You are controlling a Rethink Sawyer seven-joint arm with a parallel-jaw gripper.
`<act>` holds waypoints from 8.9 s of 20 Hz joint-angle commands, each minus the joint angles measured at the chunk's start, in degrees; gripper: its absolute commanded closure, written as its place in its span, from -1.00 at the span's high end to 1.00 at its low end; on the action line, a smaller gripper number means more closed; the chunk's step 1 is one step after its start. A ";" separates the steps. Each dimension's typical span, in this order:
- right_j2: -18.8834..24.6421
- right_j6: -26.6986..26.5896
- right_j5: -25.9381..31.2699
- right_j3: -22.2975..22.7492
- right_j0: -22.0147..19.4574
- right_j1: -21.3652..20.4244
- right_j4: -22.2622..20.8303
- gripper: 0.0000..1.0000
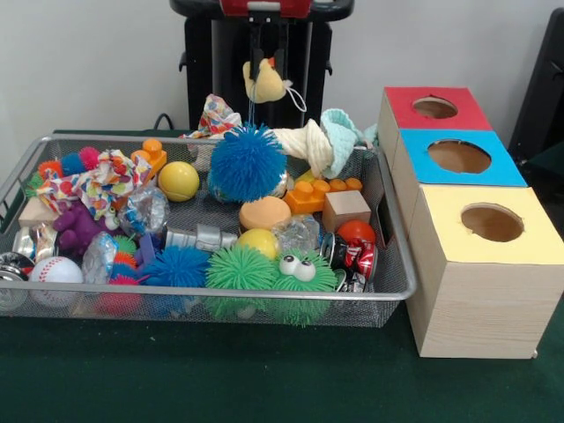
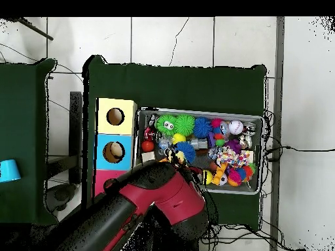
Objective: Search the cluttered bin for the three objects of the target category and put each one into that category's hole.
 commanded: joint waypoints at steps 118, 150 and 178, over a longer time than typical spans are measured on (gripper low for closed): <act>27.79 26.66 2.88 16.19 11.73 -8.45 6.67 -1.00; 36.29 27.38 8.29 17.40 6.19 -13.38 10.11 -1.00; 40.19 29.15 11.38 18.29 4.27 -15.91 4.51 1.00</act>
